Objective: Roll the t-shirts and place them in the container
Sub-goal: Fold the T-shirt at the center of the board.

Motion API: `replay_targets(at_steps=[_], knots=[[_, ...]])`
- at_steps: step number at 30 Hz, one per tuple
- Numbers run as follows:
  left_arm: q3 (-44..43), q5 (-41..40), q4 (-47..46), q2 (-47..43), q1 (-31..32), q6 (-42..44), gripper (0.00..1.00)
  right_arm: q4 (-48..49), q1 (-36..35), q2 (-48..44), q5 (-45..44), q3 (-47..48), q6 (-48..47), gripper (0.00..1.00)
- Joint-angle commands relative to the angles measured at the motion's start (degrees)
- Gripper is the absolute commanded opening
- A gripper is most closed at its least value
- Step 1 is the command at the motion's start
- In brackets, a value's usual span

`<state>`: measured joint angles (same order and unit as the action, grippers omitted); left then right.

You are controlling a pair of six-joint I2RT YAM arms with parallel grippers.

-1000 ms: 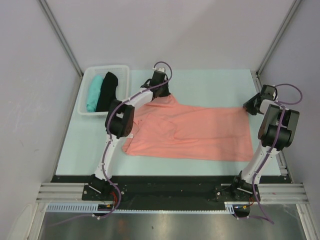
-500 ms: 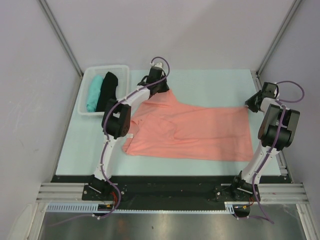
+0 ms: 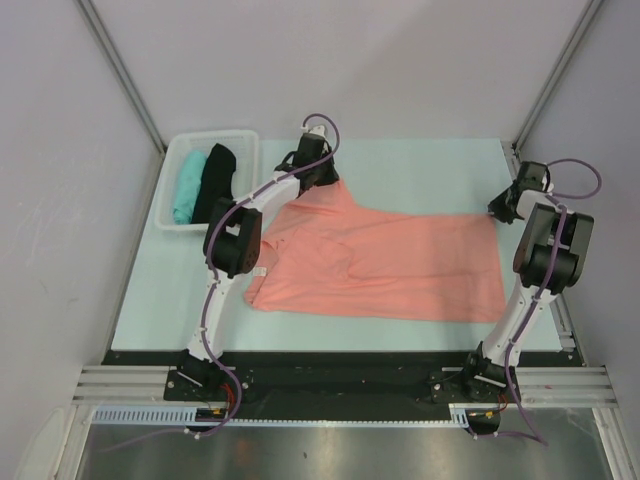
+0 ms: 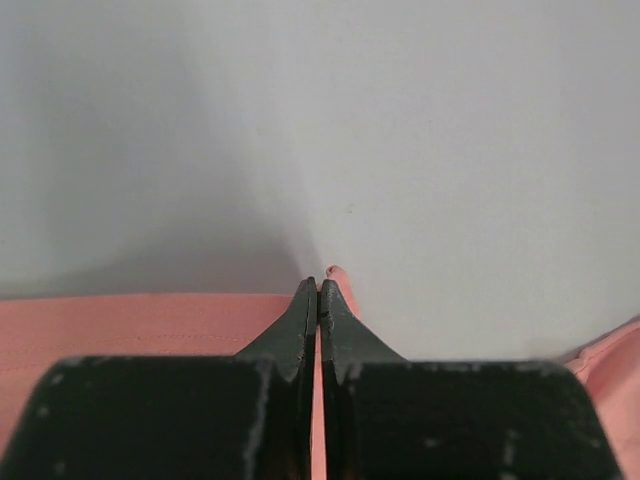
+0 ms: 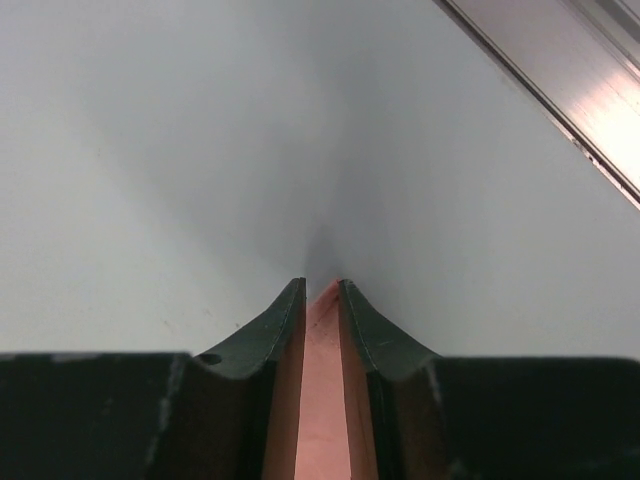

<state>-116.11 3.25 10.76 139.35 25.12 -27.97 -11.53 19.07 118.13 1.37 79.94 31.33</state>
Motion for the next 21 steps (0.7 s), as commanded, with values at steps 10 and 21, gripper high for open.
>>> replay_targets(at_steps=[10,21], knots=[[1.8,1.6,-1.9,-5.3,-0.4,0.9,0.0,-15.1,-4.8,7.7,-13.3,12.9,-6.5,0.23],[1.7,1.5,-1.6,-6.5,-0.4,1.4,0.0,-16.7,-5.5,7.0,-13.2,15.2,-7.0,0.0]])
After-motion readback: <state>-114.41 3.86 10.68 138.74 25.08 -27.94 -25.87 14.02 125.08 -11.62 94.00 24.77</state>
